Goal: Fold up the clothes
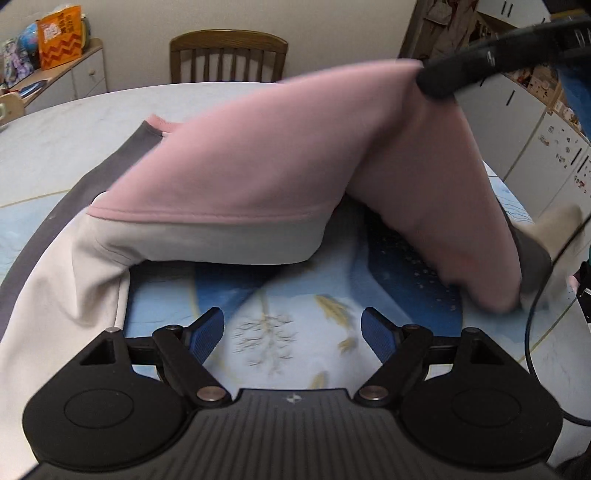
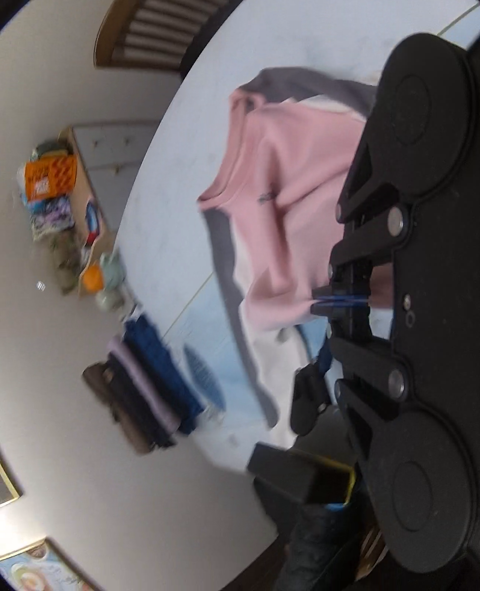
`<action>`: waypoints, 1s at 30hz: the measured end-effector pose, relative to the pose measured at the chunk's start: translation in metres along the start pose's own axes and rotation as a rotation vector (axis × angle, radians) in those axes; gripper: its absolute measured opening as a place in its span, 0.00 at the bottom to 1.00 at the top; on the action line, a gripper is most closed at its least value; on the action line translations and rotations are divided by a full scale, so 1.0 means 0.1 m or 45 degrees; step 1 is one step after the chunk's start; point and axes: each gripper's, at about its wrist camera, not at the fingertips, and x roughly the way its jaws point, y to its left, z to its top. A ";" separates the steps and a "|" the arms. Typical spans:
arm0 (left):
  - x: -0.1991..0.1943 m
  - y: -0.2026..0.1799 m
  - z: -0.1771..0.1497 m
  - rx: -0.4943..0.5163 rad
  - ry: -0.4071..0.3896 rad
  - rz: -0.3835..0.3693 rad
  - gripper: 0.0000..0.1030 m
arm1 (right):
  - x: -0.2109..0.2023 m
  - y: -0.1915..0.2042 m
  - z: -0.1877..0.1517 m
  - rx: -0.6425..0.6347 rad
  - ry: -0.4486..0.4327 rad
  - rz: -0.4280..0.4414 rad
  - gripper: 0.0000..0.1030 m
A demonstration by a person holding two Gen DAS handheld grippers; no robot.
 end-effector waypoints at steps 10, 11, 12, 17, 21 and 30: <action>0.17 0.04 0.17 -0.027 0.003 -0.008 0.79 | 0.73 -0.85 -0.23 -0.117 0.230 -0.486 0.73; 0.20 0.01 0.19 -0.023 0.001 -0.015 0.79 | 0.80 -0.90 -0.29 -0.123 0.255 -0.520 0.95; 0.22 -0.01 0.22 -0.016 -0.001 -0.022 0.79 | 0.86 -0.90 -0.35 -0.118 0.267 -0.531 1.00; 0.42 -0.14 0.40 0.007 -0.001 -0.050 0.79 | 0.68 -0.74 -0.43 -0.080 0.201 -0.540 1.00; 0.53 -0.19 0.50 0.034 -0.036 -0.055 0.79 | 0.15 -0.53 -0.49 -0.009 0.150 -0.498 1.00; 0.63 -0.06 0.66 -0.192 -0.076 -0.121 0.18 | -0.42 0.05 -1.13 0.157 0.224 -0.420 1.00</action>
